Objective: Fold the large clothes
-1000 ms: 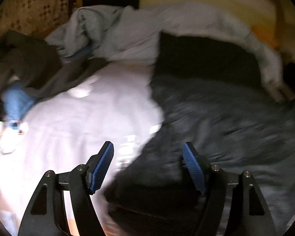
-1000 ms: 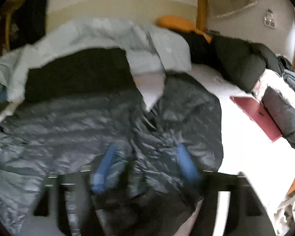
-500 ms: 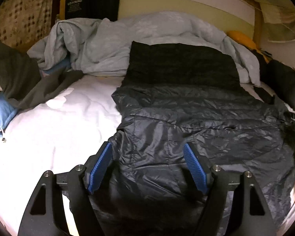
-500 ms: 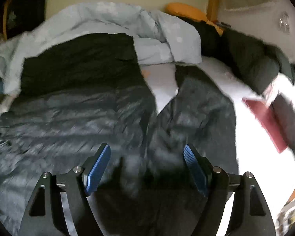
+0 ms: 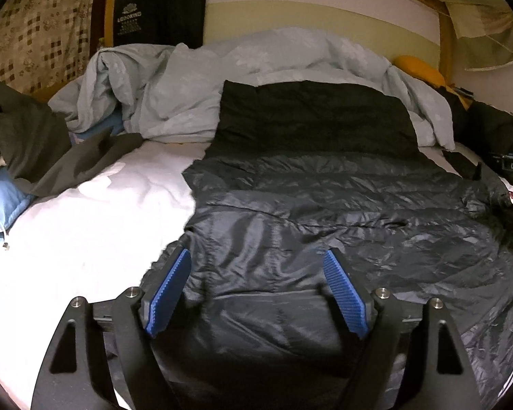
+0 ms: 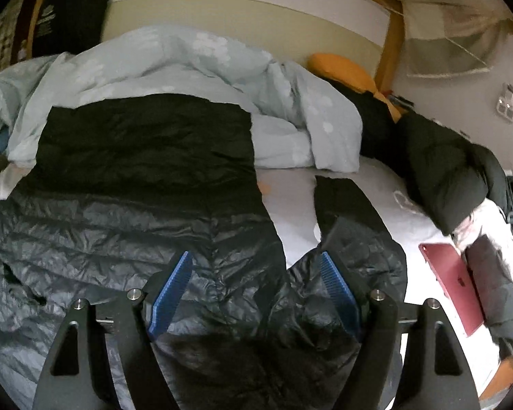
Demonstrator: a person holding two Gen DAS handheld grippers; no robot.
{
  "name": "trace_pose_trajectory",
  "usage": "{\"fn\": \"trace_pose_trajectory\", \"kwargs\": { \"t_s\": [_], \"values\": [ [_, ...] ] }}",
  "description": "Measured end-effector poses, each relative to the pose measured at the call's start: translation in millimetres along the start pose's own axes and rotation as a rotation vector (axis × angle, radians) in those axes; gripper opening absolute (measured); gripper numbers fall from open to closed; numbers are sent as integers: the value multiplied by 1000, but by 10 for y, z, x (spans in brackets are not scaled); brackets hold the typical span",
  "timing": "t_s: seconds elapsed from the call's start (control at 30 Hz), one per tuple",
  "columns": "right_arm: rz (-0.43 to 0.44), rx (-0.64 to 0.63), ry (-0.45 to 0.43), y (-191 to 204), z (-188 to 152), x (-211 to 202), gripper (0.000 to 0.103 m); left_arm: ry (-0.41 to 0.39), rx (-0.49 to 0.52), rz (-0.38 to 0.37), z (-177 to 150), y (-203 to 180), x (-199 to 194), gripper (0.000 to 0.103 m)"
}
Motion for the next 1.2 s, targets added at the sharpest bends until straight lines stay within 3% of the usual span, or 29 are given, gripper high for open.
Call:
{"fn": "trace_pose_trajectory", "kwargs": {
  "t_s": [0.07, 0.17, 0.43, 0.57, 0.7, 0.83, 0.93, 1.07, 1.2],
  "values": [
    [-33, 19, 25, -32, -5, 67, 78, -2, 33, -11, -32, -73, -12, 79],
    [24, 83, 46, -93, 11, 82, 78, -38, 101, 11, -86, -189, -49, 79],
    [-5, 18, 4, -138, -145, -32, 78, -82, 145, 12, -50, -321, -122, 81],
    [22, 100, 12, -512, -283, -67, 78, -69, 143, 53, -17, -263, -127, 83],
    [-52, 224, -11, -1050, -356, -30, 80, -43, 106, 66, -35, -98, -43, 83],
    [-95, 376, 49, -1641, -538, 155, 80, -32, 98, 98, -22, 12, 50, 83],
    [-131, 420, 118, -1943, -716, 331, 80, -16, 73, 85, 18, 44, 101, 83],
    [-53, 401, 184, -2024, -835, 542, 80, 5, 64, 62, 6, 44, 89, 83],
    [48, 427, 238, -2016, -873, 687, 80, -37, 69, 70, 10, 41, -57, 83]
  ]
}}
Point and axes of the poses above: each gripper's, at about its wrist camera, not at the fingertips, and x roughly the way its jaws point, y to its left, z to its top, the point moved 1 cm from there along x, roughly the way its jaws point, and after that the axes turned 6 degrees about y, right-handed, at the moved point
